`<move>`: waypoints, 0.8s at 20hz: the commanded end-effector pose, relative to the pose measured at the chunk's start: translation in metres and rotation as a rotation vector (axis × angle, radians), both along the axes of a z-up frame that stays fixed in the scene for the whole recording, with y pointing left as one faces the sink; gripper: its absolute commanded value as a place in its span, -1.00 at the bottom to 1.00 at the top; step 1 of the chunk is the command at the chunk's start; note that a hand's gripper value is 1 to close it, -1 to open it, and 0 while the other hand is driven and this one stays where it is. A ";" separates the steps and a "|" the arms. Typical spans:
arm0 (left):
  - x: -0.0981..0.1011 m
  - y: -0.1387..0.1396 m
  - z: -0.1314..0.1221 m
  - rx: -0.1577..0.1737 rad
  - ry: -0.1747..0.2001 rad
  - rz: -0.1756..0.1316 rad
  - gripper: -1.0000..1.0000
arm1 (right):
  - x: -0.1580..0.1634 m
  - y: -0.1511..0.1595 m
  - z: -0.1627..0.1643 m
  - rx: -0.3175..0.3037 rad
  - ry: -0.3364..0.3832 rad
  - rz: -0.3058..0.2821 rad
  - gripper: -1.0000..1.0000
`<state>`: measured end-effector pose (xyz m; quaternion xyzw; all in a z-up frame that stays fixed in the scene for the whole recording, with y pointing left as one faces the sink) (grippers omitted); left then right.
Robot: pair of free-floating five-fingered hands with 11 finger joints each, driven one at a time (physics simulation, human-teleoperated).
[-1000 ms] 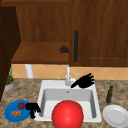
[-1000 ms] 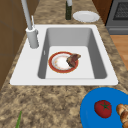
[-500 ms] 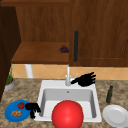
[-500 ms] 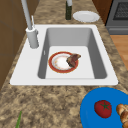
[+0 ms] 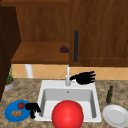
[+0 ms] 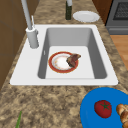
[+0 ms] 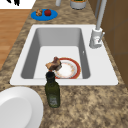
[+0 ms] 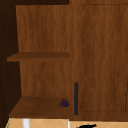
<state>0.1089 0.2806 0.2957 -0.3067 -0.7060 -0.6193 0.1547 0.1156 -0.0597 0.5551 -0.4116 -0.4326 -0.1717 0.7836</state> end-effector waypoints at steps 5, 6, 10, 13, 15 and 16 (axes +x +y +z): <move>0.000 0.000 0.000 0.000 0.000 0.000 0.00 | -0.005 0.013 0.028 0.102 -0.063 -0.109 -1.00; 0.000 0.000 0.000 0.000 0.000 0.000 0.00 | -0.005 0.015 0.032 0.109 -0.065 -0.117 -1.00; 0.000 0.000 0.000 0.000 0.000 0.000 0.00 | -0.005 0.021 0.049 0.136 -0.067 -0.150 -1.00; 0.000 0.000 0.000 0.000 0.000 0.000 0.00 | -0.005 0.025 0.062 0.156 -0.070 -0.173 -1.00; 0.000 0.000 0.000 0.000 0.000 0.000 0.00 | -0.005 0.027 0.072 0.172 -0.063 -0.176 -1.00; 0.000 0.000 0.000 0.000 0.000 0.000 0.00 | -0.004 0.028 0.076 0.178 -0.064 -0.181 -1.00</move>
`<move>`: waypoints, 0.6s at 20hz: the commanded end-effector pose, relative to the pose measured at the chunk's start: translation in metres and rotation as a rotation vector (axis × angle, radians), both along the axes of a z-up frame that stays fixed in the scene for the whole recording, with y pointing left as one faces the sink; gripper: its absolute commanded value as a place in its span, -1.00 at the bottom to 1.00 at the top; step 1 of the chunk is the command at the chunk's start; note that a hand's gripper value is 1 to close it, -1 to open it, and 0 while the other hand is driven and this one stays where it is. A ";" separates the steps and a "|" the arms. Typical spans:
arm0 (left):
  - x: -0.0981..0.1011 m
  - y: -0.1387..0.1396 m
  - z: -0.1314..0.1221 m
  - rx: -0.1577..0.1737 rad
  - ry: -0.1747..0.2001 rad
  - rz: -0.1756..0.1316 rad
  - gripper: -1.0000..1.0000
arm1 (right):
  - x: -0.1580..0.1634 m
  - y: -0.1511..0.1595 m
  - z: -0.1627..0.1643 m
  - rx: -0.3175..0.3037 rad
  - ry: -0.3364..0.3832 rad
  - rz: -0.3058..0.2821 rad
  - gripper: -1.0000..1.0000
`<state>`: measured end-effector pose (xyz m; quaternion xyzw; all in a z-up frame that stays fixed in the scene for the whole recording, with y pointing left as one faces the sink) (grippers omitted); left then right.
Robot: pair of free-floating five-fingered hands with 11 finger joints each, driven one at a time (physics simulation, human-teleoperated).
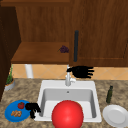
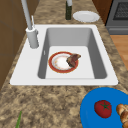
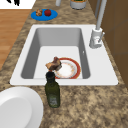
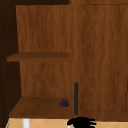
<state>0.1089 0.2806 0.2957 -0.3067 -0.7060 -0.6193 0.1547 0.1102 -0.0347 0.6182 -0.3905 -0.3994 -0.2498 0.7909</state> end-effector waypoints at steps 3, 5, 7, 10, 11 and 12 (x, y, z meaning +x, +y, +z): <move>0.000 0.000 0.000 0.000 0.000 0.000 0.00 | 0.002 0.004 0.031 0.072 -0.037 -0.064 -1.00; 0.000 0.000 0.000 0.000 0.000 0.000 0.00 | 0.003 0.006 0.042 0.083 -0.032 -0.070 -1.00; 0.000 0.000 0.000 0.000 0.000 0.000 0.00 | 0.006 0.008 0.048 0.106 -0.039 -0.073 -1.00; 0.000 0.000 0.000 0.000 0.000 0.000 0.00 | 0.013 0.013 0.053 0.131 -0.072 -0.096 -1.00; 0.000 0.000 0.000 0.000 0.000 0.000 0.00 | 0.015 0.014 0.055 0.139 -0.080 -0.105 -1.00; 0.000 0.000 0.000 0.000 0.000 0.000 0.00 | 0.017 0.015 0.058 0.143 -0.086 -0.113 -1.00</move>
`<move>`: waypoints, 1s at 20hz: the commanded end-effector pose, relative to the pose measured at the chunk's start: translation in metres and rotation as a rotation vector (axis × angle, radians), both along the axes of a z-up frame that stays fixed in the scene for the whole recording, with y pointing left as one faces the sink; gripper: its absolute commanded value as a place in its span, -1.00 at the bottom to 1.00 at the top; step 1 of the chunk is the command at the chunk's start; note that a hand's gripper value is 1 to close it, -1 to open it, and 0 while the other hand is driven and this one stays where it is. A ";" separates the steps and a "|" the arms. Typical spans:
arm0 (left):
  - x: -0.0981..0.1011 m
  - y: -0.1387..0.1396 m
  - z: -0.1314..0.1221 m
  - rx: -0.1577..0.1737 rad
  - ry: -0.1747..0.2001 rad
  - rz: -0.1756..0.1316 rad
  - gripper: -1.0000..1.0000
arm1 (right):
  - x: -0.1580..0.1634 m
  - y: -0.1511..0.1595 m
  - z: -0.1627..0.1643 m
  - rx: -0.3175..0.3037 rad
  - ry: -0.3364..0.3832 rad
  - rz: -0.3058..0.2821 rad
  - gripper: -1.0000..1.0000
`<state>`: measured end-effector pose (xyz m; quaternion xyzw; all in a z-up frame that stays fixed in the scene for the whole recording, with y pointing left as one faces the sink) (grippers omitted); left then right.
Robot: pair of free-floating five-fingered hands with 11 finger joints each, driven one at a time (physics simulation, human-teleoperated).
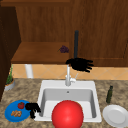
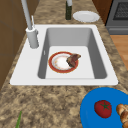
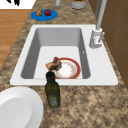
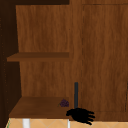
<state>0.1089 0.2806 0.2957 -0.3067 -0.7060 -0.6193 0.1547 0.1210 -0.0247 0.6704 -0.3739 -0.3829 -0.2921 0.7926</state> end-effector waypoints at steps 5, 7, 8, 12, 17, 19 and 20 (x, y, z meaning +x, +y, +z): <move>0.000 0.000 0.000 0.000 0.000 0.000 0.00 | 0.025 0.009 0.017 0.105 -0.100 -0.079 -1.00; 0.000 0.000 0.000 0.000 0.000 0.000 0.00 | 0.037 0.010 0.018 0.127 -0.113 -0.074 -1.00; 0.000 0.000 0.000 0.000 0.000 0.000 0.00 | 0.045 0.009 0.018 0.132 -0.123 -0.064 -1.00; 0.000 0.000 0.000 0.000 0.000 0.000 0.00 | 0.062 0.007 0.018 0.106 -0.151 -0.020 -1.00; 0.000 0.000 0.000 0.000 0.000 0.000 0.00 | 0.062 0.000 0.016 0.070 -0.213 0.076 -1.00; 0.000 0.000 0.000 0.000 0.000 0.000 0.00 | 0.062 0.003 0.018 0.029 -0.238 0.106 -1.00; 0.000 0.000 0.000 0.000 0.000 0.000 0.00 | 0.060 0.005 0.017 0.036 -0.154 0.093 -1.00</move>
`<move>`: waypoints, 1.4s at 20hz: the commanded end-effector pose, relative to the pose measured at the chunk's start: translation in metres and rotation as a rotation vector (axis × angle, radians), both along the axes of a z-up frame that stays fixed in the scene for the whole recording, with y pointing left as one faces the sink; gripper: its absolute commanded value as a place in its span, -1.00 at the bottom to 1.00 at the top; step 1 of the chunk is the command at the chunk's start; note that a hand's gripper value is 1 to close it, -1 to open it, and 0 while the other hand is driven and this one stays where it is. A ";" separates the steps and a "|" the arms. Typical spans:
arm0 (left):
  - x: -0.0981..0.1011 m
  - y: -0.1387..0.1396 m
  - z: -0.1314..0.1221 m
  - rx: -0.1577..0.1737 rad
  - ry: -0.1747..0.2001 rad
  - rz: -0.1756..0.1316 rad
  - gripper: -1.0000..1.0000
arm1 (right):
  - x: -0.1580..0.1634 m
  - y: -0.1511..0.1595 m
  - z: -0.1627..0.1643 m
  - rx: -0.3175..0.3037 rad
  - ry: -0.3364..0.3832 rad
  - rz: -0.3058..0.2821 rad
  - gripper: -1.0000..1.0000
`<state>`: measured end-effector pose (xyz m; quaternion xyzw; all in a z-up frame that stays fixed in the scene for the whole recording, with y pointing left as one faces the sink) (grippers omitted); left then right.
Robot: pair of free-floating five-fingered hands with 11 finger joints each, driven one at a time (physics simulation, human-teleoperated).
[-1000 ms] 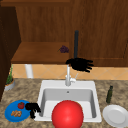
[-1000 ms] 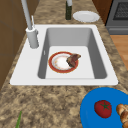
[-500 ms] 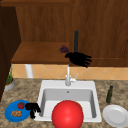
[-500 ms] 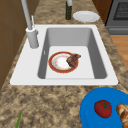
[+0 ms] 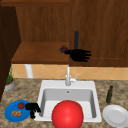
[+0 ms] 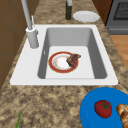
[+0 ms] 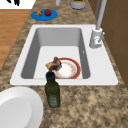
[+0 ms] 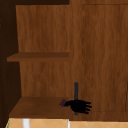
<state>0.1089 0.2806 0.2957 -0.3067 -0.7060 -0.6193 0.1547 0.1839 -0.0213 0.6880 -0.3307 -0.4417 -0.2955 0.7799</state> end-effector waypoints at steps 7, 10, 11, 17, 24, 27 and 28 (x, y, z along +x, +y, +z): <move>0.000 0.000 0.000 0.000 0.000 0.000 0.00 | 0.026 -0.006 -0.014 -0.013 -0.097 0.015 -1.00; 0.000 0.000 0.000 0.000 0.000 0.000 0.00 | 0.044 -0.011 -0.015 -0.020 -0.118 0.011 -1.00; 0.000 0.000 0.000 0.000 0.000 0.000 0.00 | 0.050 -0.009 -0.018 -0.023 -0.124 0.004 -1.00; 0.000 0.000 0.000 0.000 0.000 0.000 0.00 | 0.098 -0.008 -0.038 -0.020 -0.085 0.004 -1.00; 0.000 0.000 0.000 0.000 0.000 0.000 0.00 | 0.146 0.001 -0.074 -0.064 -0.085 -0.062 -1.00; 0.000 0.000 0.000 0.000 0.000 0.000 0.00 | 0.155 0.009 -0.087 -0.118 -0.161 -0.127 -1.00; 0.000 0.000 0.000 0.000 0.000 0.000 0.00 | 0.155 0.009 -0.090 -0.117 -0.189 -0.133 -1.00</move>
